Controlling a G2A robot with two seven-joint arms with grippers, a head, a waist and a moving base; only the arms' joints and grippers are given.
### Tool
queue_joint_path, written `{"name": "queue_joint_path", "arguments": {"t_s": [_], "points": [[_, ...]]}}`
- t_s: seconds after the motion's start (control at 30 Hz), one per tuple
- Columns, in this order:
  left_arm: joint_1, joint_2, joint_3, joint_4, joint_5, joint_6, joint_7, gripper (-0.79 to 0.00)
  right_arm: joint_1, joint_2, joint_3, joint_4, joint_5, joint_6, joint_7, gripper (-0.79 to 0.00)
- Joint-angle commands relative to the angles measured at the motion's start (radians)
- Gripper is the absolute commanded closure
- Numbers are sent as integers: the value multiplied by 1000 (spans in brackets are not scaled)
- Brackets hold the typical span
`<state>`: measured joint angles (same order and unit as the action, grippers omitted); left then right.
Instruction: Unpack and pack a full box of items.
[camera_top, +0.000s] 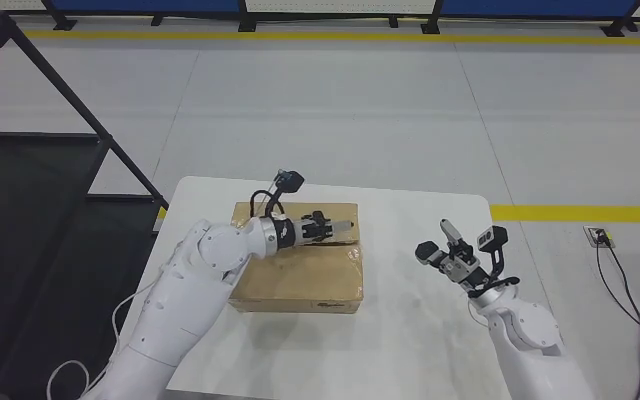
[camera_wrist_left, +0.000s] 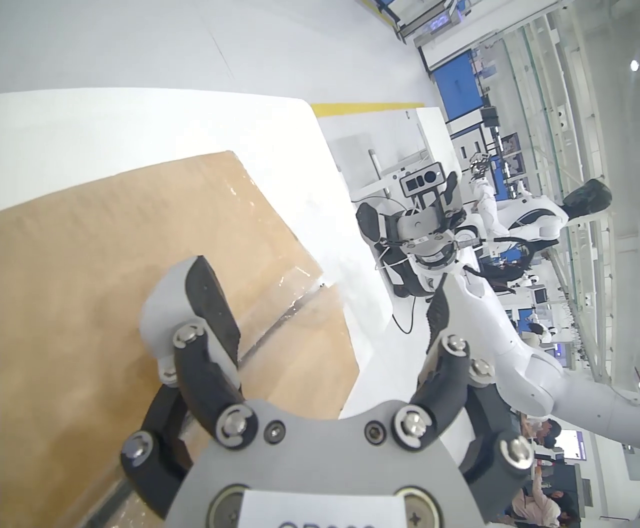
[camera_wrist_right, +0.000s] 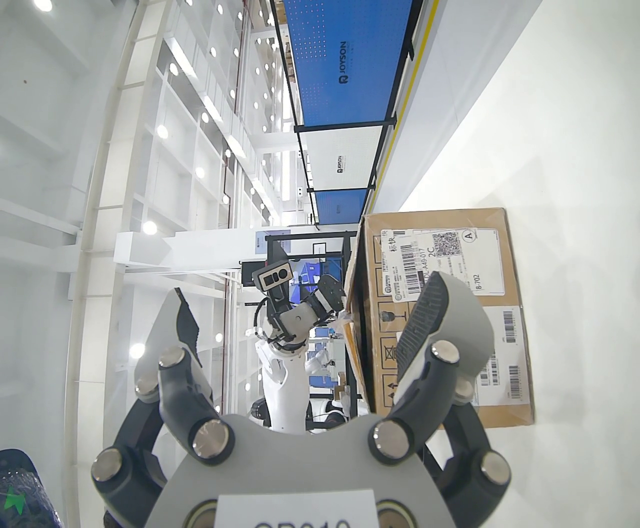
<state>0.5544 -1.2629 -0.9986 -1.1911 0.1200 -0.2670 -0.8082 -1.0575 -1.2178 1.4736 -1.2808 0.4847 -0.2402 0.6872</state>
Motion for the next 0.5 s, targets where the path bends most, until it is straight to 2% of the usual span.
{"name": "queue_joint_path", "arguments": {"t_s": [0.0, 0.1, 0.23, 0.47], "points": [[8, 3, -25, -18, -25, -3, 20, -785, 3, -1, -3, -11, 3, -2, -2, -785], [30, 12, -85, -57, -92, -7, 44, -785, 17, -3, -18, -39, 3, 2, -2, -785], [86, 36, -215, -132, -183, -14, 75, -785, 56, -10, -58, -92, 17, 57, -20, -785], [263, 83, -477, -263, -246, -20, 140, -785, 183, -31, -225, -140, -20, 244, 35, -785]]}}
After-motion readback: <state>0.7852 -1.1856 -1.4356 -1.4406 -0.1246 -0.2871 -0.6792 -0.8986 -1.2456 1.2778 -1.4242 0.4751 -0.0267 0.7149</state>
